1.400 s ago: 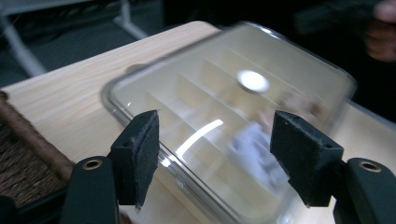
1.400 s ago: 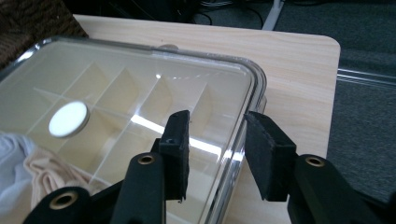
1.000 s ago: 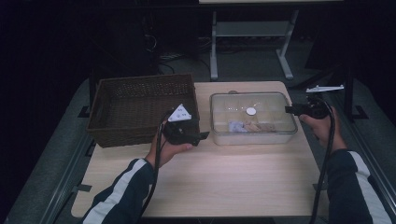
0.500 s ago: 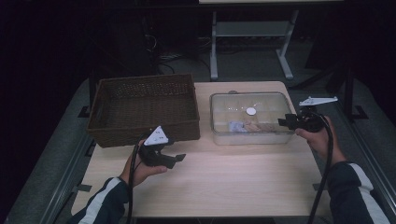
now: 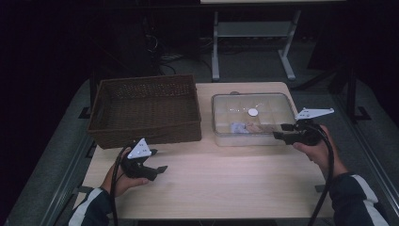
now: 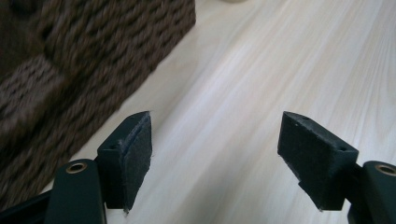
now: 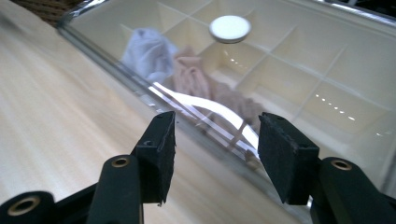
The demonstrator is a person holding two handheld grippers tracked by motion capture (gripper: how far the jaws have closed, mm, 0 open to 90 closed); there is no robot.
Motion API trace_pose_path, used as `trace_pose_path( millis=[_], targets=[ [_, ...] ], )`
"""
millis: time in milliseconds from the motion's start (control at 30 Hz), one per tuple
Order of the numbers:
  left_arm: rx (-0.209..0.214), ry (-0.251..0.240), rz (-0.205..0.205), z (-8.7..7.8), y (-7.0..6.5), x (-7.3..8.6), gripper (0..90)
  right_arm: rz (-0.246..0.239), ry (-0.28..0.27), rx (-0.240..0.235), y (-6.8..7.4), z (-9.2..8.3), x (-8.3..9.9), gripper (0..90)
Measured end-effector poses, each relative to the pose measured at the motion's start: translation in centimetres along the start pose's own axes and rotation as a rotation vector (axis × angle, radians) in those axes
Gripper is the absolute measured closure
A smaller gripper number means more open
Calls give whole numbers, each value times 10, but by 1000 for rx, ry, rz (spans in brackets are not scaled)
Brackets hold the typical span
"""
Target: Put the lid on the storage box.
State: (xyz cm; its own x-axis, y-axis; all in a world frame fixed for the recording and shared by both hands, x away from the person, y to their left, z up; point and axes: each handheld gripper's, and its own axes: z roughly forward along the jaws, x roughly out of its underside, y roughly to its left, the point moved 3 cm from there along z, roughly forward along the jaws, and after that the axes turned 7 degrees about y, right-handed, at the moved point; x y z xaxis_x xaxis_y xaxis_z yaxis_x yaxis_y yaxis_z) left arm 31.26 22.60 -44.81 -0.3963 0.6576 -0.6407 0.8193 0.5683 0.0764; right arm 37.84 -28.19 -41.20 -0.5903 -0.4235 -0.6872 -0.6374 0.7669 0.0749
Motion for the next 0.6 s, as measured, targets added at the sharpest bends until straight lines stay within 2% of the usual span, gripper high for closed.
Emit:
trace_pose_path(
  millis=[67,233,300,500,567,600],
  targets=[
    [-6,10,10,-3,1,8,254,-12,-3,-7,6,-2,3,450],
    [-17,28,-8,-11,6,29,254,-77,7,-22,24,-2,12,417],
    [-20,31,-27,-15,8,35,254,-95,10,-14,28,-2,15,406],
    [-23,30,-30,-21,10,45,254,-177,29,2,44,-4,28,362],
    [-34,51,-6,-20,10,49,248,-183,32,-2,48,-4,33,347],
    [-34,66,-2,-19,10,51,246,-192,42,11,49,-3,37,329]
  ],
)
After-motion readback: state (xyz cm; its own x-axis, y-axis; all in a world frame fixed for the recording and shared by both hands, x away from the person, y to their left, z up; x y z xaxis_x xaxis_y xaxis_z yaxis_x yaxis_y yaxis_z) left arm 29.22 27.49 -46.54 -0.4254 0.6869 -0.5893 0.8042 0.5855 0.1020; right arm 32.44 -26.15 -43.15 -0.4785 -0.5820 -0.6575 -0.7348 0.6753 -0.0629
